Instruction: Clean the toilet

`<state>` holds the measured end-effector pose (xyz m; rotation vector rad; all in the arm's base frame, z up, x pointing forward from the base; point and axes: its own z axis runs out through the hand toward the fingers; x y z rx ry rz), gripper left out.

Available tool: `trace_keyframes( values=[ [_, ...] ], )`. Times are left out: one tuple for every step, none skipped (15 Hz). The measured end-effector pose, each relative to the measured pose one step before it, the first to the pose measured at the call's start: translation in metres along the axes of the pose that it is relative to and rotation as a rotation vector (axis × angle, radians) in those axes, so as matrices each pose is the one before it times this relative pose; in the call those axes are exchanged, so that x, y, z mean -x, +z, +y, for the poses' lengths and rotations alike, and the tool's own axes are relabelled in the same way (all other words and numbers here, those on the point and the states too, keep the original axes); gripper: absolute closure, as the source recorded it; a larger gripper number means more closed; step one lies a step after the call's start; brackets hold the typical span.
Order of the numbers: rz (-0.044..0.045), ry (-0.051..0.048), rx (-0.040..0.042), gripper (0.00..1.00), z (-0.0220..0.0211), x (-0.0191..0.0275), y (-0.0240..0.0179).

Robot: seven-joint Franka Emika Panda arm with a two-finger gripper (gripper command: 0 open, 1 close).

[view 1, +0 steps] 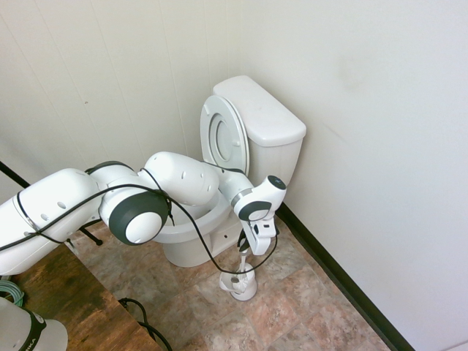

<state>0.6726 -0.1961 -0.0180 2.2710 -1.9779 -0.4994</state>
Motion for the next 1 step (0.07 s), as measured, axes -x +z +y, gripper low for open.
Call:
trace_keyframes(
  values=[
    [-0.00158, 0.00750, -0.00080, 1.00, -0.00226, -0.00242, -0.00073]
  ],
)
